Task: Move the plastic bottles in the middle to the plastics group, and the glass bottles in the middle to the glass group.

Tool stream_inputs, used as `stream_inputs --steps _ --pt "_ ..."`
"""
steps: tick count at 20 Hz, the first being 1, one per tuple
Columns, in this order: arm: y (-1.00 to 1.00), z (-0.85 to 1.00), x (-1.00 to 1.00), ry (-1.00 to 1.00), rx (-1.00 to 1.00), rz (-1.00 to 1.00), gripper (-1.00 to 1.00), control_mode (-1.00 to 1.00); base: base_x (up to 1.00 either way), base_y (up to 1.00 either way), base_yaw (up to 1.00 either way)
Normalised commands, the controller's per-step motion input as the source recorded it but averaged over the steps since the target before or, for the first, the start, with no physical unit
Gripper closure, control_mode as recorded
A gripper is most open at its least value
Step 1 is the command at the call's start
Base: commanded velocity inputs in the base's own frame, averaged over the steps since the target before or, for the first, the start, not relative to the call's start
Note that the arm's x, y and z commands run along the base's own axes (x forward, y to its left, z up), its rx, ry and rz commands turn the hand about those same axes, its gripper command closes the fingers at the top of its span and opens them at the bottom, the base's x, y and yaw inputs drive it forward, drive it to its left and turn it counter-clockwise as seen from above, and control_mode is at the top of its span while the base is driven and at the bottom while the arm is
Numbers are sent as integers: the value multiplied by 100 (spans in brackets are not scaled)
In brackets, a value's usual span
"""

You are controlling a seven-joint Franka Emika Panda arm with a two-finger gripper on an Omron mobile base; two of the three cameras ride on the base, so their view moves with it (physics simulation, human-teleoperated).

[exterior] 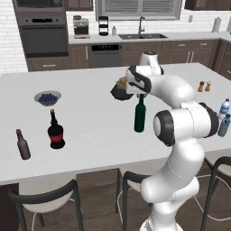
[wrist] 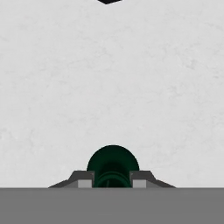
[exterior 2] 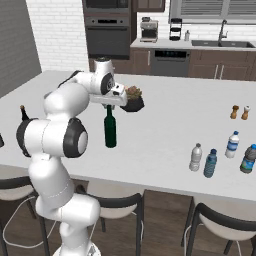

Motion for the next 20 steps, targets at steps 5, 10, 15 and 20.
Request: stream_inputs --steps 5,10,15,20 --pt "76 18 -49 0 0 1 100 -100 0 0 0" --pt "83 14 -48 0 0 5 100 -100 0 0 0" --pt "86 2 -40 0 0 4 100 -100 0 0 0" --pt "76 0 -26 0 -1 3 100 -100 0 0 0"
